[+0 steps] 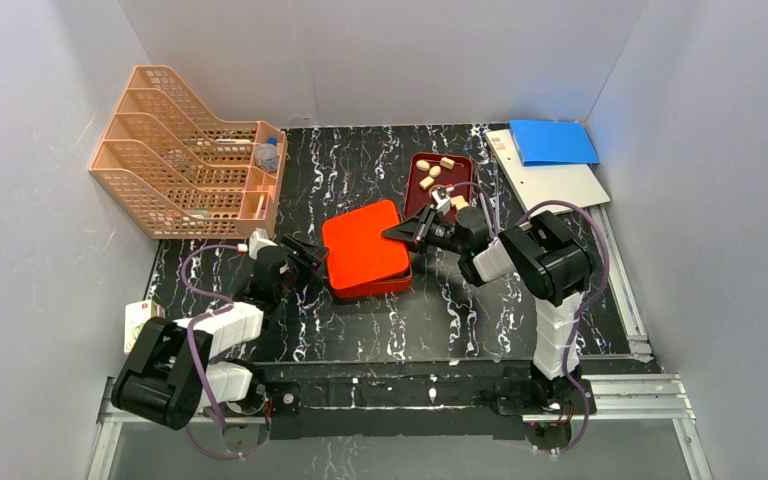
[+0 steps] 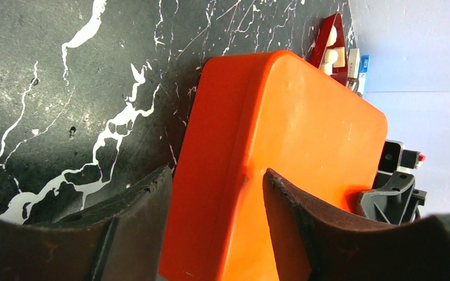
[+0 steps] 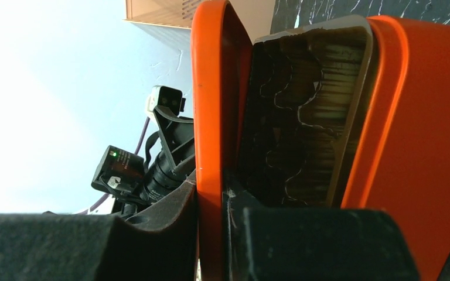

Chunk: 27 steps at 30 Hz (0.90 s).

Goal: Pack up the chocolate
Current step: Close the box lid on the packing box.

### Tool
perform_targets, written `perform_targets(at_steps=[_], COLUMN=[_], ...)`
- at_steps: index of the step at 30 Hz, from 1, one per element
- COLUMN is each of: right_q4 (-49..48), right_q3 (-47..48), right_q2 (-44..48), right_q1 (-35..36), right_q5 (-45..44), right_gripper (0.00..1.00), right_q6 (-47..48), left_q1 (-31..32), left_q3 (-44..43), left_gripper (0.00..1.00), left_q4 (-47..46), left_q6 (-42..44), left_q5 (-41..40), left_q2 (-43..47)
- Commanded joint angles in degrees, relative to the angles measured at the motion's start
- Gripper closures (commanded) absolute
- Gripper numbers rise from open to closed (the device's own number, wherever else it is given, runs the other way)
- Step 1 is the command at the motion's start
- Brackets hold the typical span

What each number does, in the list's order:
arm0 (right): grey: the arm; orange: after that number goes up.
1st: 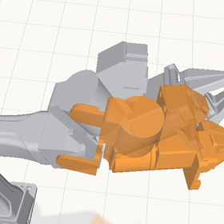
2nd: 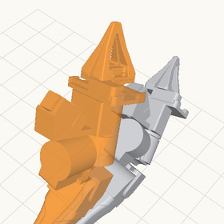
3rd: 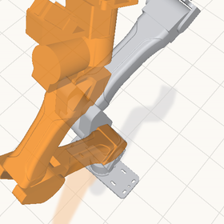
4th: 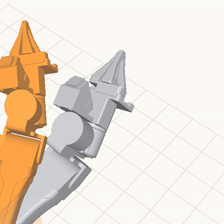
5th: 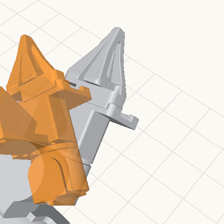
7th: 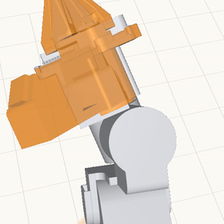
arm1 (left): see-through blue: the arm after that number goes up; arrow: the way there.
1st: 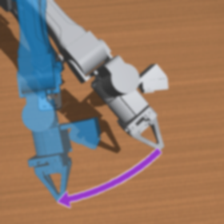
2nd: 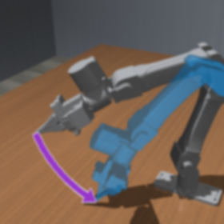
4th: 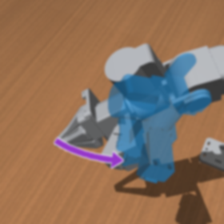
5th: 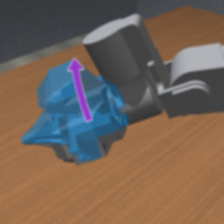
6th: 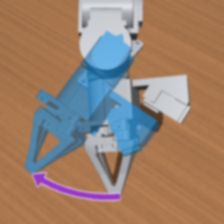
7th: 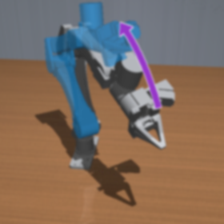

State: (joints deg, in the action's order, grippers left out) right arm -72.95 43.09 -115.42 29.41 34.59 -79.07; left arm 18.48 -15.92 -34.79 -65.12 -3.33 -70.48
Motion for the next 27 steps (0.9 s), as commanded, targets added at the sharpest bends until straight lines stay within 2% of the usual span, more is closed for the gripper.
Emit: perform_targets(at_steps=[1, 3, 6, 13, 22, 27], right_q4=[0.96, 0.97, 0.27, -4.74, -7.47, -8.32], right_q3=[1.68, 1.81, 1.82, 1.0, -0.37, -0.81], right_q2=[2.87, 2.91, 2.79, 1.15, 0.8, 0.39], right_q1=[0.17, 0.21, 0.21, 0.21, 0.16, 0.21], right_q5=[-0.75, -0.75, -0.97, -2.03, -3.98, -4.33], right_gripper=[0.77, 0.78, 0.88, 0.99, 0.99, 0.99], right_q6=[2.86, 2.86, 2.4, -0.62, -1.74, -1.97], left_q1=[-0.13, -0.1, -0.09, -0.19, -0.19, -0.2], left_q3=[-1.14, -1.2, -1.13, -0.11, 1.58, 0.19], left_gripper=[0.44, 0.44, 0.45, 0.45, 0.46, 0.54], left_q4=[-0.52, 0.02, 0.94, 1.98, 3.65, 8.78], left_q6=[0.7, 0.72, 0.83, 0.62, -0.11, -0.28], left_q5=[0.05, -0.38, -1.2, -3.39, -6.03, -9.55], left_q2=[0.3, 0.87, 1.96, 4.88, 6.92, 6.75])
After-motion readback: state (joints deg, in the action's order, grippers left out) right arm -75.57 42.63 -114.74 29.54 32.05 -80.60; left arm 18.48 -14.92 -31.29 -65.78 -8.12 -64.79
